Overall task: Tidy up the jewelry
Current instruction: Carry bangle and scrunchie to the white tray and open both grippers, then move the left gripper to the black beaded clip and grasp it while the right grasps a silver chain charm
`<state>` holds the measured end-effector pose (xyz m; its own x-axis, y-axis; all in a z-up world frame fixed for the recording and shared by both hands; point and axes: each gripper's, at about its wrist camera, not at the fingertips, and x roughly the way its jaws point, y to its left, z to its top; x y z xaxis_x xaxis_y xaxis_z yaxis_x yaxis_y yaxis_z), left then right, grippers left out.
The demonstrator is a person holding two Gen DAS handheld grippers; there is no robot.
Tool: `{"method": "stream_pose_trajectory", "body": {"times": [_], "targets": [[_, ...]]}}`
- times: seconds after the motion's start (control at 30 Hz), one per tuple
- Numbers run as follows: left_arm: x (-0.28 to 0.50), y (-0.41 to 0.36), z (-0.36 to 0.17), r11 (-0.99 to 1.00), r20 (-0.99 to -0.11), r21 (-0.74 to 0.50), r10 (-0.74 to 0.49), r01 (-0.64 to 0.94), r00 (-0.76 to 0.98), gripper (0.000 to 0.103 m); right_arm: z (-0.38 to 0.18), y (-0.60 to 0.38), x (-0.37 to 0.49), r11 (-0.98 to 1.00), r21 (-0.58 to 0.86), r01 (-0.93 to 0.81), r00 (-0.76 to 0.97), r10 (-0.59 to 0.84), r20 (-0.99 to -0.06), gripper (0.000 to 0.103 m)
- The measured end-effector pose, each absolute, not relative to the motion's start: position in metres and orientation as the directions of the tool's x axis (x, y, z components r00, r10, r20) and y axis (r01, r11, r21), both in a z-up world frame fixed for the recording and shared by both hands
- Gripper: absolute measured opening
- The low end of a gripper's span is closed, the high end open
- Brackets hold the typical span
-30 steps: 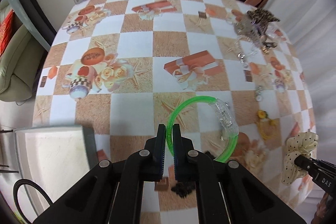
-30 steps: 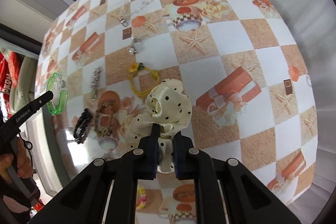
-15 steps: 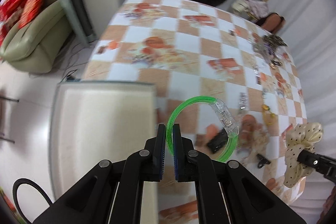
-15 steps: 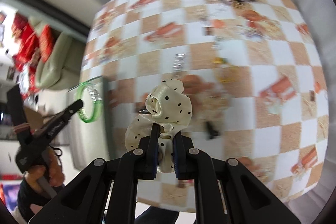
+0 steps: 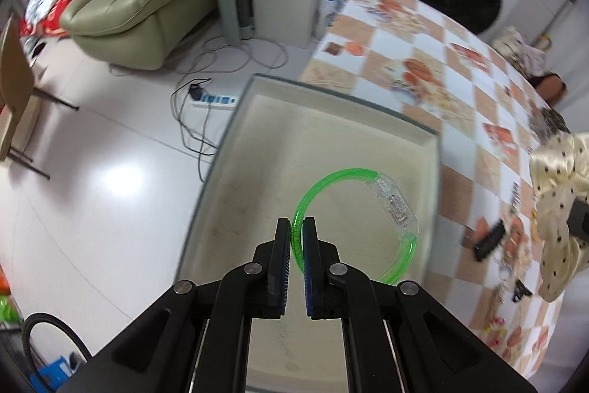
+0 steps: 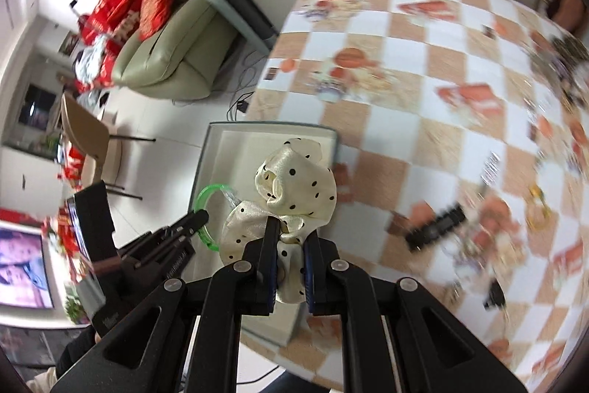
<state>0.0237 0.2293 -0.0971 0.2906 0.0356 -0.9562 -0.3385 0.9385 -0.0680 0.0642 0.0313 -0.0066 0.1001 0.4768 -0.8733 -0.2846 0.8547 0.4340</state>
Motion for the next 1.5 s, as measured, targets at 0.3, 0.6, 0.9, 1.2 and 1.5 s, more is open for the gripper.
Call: {"method": "stream_pose_trajectory", "body": {"times": [0.3,0.6,0.9,1.2,1.5], "targets": [[0.051,0.248,-0.141,0.927,-0.957,-0.032,0.079,-0.374,0.277,0.011,-0.075,0.098,0.111,0.856,0.377,-0.354,0.069,0.426,-0.902,0.012],[0.056,0.242,-0.163,0.940,-0.952,0.024,0.125,-0.341,0.279,0.011,-0.132,0.108,0.124,0.868,0.351,-0.351,0.048,0.391,-0.919,0.014],[0.056,0.231,-0.163,0.950,-0.949,0.099,0.180,-0.297,0.258,0.011,-0.146,0.109,0.124,0.875,0.339,-0.345,0.036,0.373,-0.927,0.027],[0.052,0.230,-0.153,0.955,-0.949,0.092,0.169,-0.283,0.264,0.012,-0.132,0.105,0.126,0.860,0.388,-0.331,0.063,0.430,-0.901,0.059],[0.042,0.219,-0.128,0.960,-0.932,0.101,0.183,-0.261,0.314,0.103,-0.096,0.068,0.122,0.856,0.451,-0.252,0.131,0.492,-0.860,0.075]]}}
